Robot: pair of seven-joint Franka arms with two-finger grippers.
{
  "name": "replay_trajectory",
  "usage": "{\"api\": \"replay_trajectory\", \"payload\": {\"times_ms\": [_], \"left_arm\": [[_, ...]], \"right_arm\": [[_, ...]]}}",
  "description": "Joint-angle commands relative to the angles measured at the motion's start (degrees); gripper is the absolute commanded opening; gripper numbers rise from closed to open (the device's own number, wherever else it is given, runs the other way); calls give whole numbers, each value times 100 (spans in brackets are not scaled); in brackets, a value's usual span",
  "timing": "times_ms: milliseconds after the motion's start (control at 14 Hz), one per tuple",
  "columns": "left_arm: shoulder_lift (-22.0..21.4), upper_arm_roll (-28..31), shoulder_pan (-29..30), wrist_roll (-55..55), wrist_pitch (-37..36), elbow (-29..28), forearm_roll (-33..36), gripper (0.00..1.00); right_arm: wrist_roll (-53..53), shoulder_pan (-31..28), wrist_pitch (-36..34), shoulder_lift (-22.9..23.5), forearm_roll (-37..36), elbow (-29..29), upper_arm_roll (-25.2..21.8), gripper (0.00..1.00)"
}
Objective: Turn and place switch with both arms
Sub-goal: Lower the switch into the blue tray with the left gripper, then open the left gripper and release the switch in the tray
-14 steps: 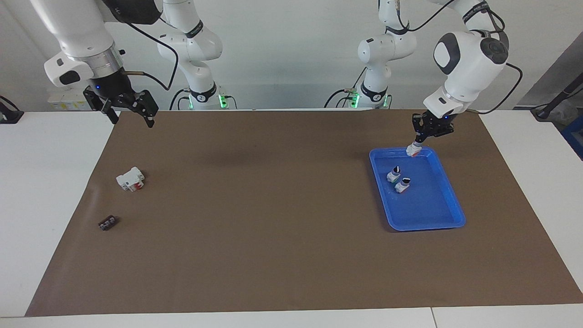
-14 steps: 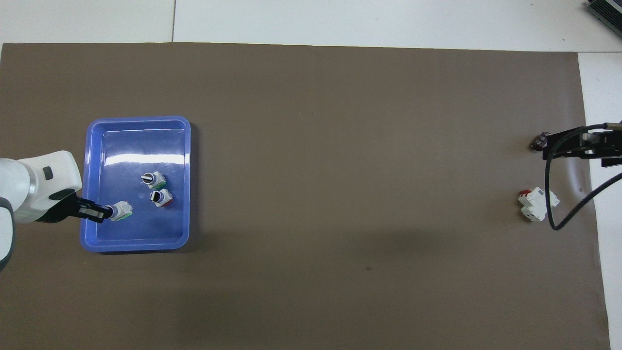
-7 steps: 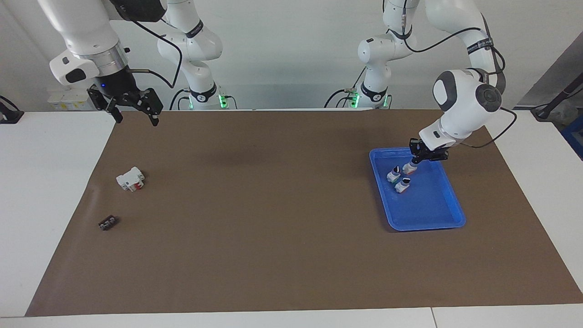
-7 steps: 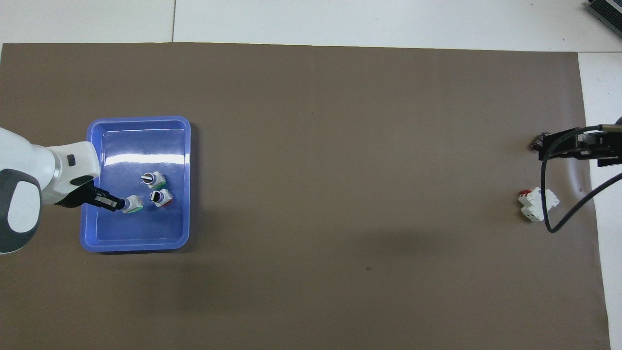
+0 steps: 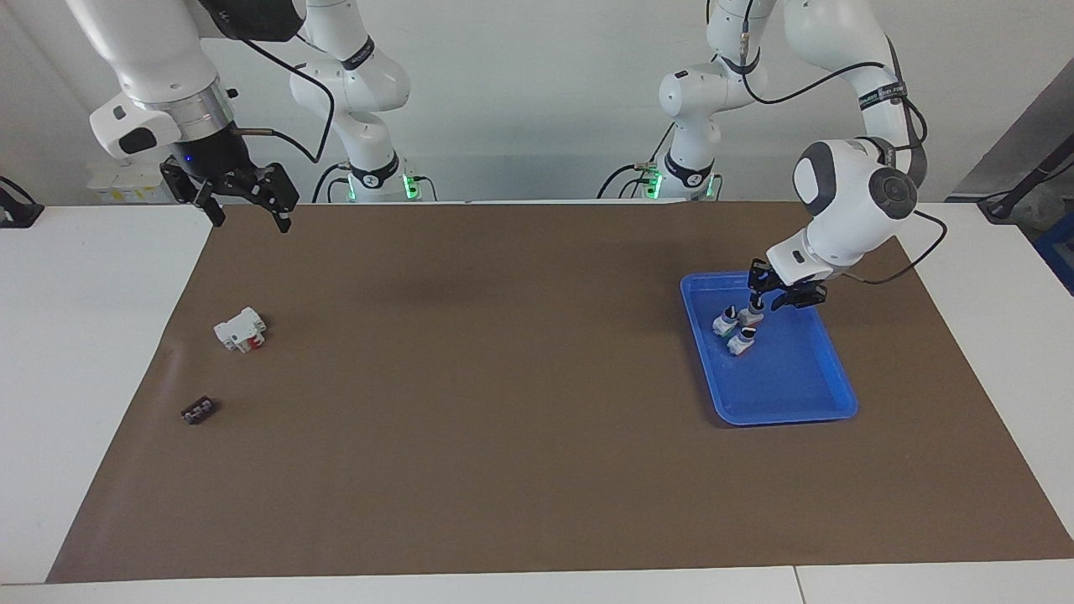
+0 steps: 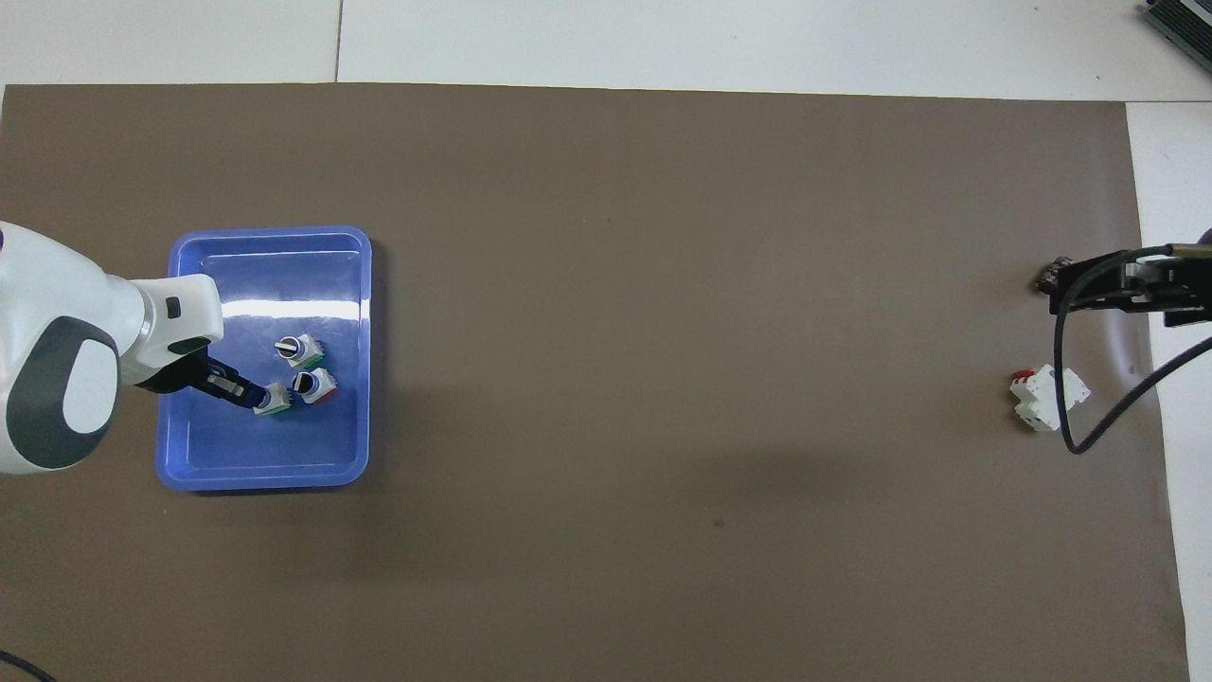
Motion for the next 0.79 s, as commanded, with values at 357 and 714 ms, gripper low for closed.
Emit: {"api": "replay_trajectory", "payload": {"times_ms": [357,714], "left_arm": [[-674,78,-461,-834,-94,453,120,100],[-984,1173,-1566,-1592,-1022,1135,111,100]], "right_arm": [[73,-50,-116,-155,89,-135,57,100],[73,-41,-107,-164,90,-135,57,100]]}}
